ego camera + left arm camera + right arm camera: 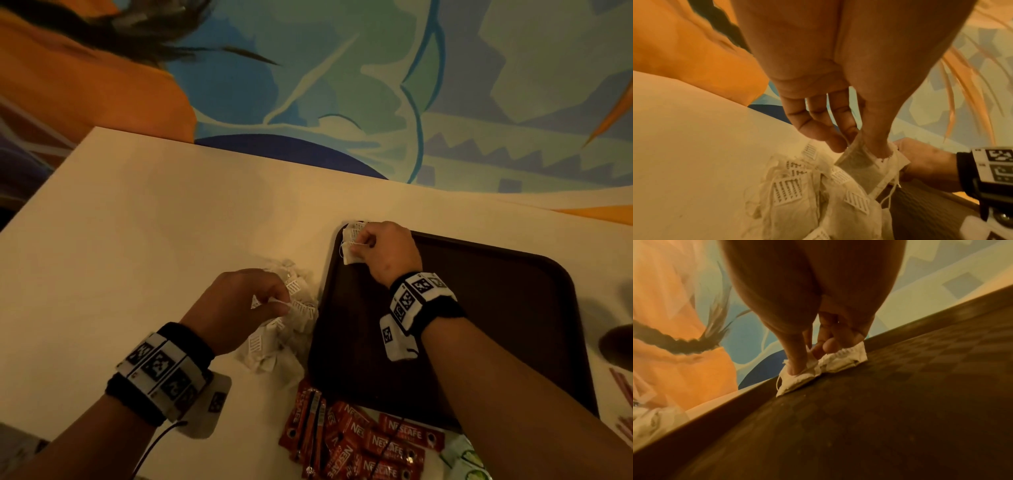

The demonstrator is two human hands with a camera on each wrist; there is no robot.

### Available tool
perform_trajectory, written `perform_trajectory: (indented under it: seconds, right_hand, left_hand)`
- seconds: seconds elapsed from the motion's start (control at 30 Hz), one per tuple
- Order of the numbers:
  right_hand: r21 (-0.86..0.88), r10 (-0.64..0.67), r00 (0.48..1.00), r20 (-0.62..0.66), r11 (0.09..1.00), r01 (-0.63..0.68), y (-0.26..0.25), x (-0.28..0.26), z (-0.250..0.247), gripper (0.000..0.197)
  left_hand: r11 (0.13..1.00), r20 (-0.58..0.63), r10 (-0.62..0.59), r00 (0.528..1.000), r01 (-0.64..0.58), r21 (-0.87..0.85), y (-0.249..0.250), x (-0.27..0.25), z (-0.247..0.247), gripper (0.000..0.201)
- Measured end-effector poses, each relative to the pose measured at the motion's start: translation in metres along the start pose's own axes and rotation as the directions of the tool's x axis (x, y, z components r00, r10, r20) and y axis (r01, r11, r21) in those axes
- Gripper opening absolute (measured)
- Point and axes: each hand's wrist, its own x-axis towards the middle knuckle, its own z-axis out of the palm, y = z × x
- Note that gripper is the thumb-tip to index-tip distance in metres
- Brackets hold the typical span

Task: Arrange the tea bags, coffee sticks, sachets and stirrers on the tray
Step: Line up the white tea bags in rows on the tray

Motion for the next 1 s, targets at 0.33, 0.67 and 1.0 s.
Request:
perform_trajectory:
  seconds: [0.33,0.67,1.0]
  right_hand:
    - [-0.046,0.077,0.994,-0.073,0.996,-0.081,0.009,0.000,0.005,0.038]
    - [0.515,-0.271,0.921,0.282,0.852,0.093,-0.012,-0.079,-0.038,0.018]
    - [0.207,0.071,0.994,0.088,0.974,-0.088,0.051,-0.043,-0.036,0.005]
  left_hand:
    - [0.987,-0.039,-0.073,0.997,0.067,-0.146,0.012,0.017,0.003,0.009]
    - [0.956,-0.075,-0.138,0.988,0.114,-0.269,0.037,0.043,0.024,0.019]
    - [0.988,0.008,-0.118,0.993,0.118,-0.104,0.015,0.029,0.026,0.015]
